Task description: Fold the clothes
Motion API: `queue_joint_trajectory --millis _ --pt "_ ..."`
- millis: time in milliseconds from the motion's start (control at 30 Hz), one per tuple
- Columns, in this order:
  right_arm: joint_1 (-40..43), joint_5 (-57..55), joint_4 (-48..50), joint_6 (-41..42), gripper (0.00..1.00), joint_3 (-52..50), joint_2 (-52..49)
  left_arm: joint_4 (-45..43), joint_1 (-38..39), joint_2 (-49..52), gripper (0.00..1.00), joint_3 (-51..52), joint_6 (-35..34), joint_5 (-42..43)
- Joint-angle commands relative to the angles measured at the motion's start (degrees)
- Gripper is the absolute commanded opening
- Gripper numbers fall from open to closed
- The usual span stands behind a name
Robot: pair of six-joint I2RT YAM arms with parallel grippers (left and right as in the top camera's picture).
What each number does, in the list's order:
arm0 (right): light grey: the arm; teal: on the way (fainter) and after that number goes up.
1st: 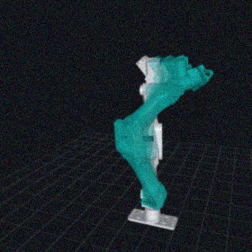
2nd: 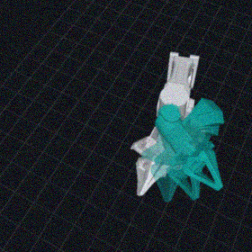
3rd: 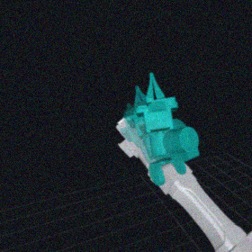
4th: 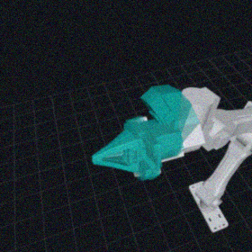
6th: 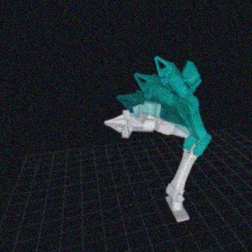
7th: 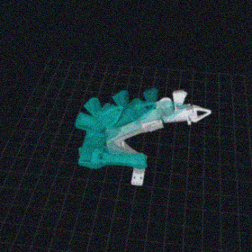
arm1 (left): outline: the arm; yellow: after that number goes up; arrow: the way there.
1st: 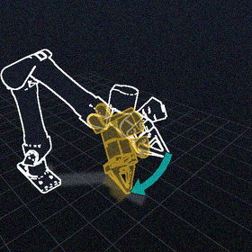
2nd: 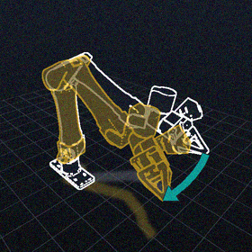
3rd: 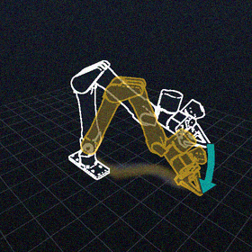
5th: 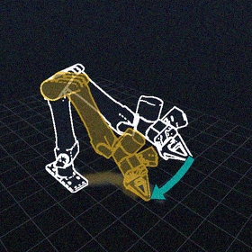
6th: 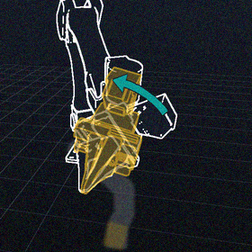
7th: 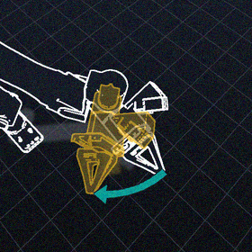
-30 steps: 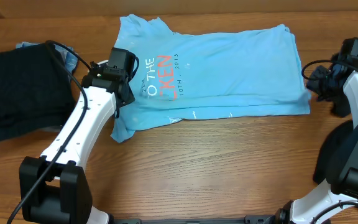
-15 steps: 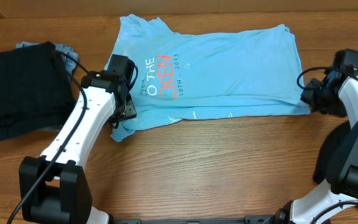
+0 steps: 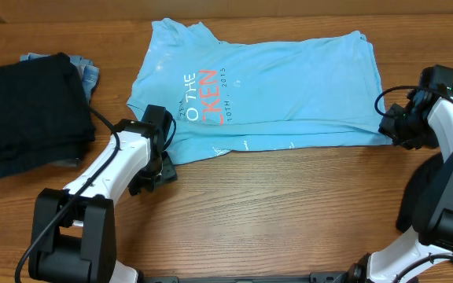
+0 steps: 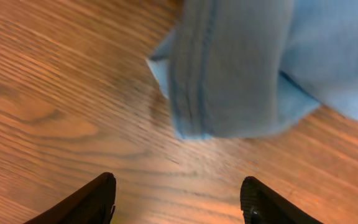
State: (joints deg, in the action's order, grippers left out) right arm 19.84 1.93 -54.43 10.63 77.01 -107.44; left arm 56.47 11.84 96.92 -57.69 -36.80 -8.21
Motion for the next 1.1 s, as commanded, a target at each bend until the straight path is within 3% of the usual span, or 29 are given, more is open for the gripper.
queue_joint_trajectory --millis 0,33,100,133,500,567,600,633,700,800,967,1000,1033,1067 --pt "0.15 -0.31 -0.02 -0.22 0.41 -0.24 -0.04 -1.18 -0.59 0.2 0.67 0.48 -2.29 -5.88" --pt "0.15 -0.31 -0.07 -0.22 0.41 -0.24 -0.07 -3.04 -0.57 0.2 0.66 0.48 -2.16 -5.77" --pt "0.15 -0.33 -0.33 -0.22 0.4 -0.24 -0.04 -4.72 -0.57 0.22 0.21 0.5 -1.4 -5.27" --pt "0.15 -0.33 -0.42 -0.22 0.4 -0.24 -0.04 -4.7 -0.57 0.22 0.04 0.5 -1.33 -5.29" --pt "0.15 -0.31 0.31 -0.22 0.4 -0.24 -0.04 -1.97 -1.77 0.15 0.04 0.52 -1.86 -13.94" --pt "0.15 -0.31 0.28 -0.24 0.4 -0.24 -0.07 -3.39 -3.15 0.13 0.04 0.5 -1.4 -12.94" --pt "0.15 -0.31 0.35 -0.28 0.4 -0.24 -0.07 -4.5 -3.23 0.13 0.04 0.5 1.79 -7.74" --pt "0.15 -0.28 0.63 -0.7 0.41 -0.24 -0.07 -5.92 -3.17 0.13 0.2 0.5 5.79 1.79" --pt "0.15 0.17 1.36 -0.68 0.41 -0.24 -0.04 -7.87 -3.02 0.13 0.61 0.55 7.23 10.16" --pt "0.15 0.74 1.51 -0.66 0.41 -0.24 -0.07 -9.57 -3.02 0.13 0.64 0.55 8.11 12.74" --pt "0.15 0.76 1.62 -0.66 0.41 -0.24 -0.07 -8.63 -3.19 0.13 0.61 0.55 7.98 13.35" --pt "0.15 0.76 1.6 -0.63 0.41 -0.24 -0.07 -8.52 -3.19 0.13 0.46 0.55 7.39 12.79" --pt "0.15 0.79 1.62 -0.61 0.41 -0.24 -0.07 -8.28 -3.19 0.13 0.21 0.55 7.19 11.65" --pt "0.15 1.05 1.66 -0.63 0.41 -0.24 -0.04 -8.07 -3.19 0.13 0.08 0.55 7.19 9.99"
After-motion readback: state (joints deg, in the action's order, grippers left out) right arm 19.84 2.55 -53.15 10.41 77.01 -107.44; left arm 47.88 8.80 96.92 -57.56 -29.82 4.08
